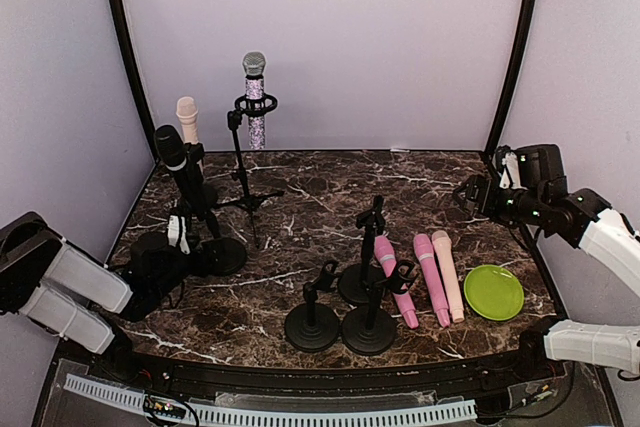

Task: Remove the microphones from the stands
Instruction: Pick up the microphone stand with the microphone from the center of the board.

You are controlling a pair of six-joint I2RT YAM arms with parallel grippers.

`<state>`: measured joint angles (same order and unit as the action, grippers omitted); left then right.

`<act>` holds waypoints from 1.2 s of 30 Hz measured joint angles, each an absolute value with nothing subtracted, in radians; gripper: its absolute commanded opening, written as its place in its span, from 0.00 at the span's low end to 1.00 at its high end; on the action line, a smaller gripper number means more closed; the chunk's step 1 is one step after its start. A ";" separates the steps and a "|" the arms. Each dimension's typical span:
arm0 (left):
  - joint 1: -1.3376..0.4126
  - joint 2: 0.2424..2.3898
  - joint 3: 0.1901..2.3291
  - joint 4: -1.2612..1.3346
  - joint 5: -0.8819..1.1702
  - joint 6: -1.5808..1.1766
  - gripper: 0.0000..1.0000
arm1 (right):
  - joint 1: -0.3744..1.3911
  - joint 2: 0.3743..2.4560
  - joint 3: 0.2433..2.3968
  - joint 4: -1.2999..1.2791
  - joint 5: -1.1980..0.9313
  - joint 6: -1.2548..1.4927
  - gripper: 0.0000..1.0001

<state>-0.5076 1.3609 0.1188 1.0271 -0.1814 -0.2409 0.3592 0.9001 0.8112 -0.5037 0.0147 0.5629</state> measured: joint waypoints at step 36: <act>-0.491 1.266 0.164 0.968 -0.125 -0.133 0.00 | 0.359 0.928 0.851 -0.532 0.015 0.562 0.95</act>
<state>-0.4908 1.2655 0.1642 0.9684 -0.1246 -0.1333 0.3588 0.9279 0.8513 -0.5316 0.0151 0.5621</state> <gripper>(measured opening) 0.188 0.948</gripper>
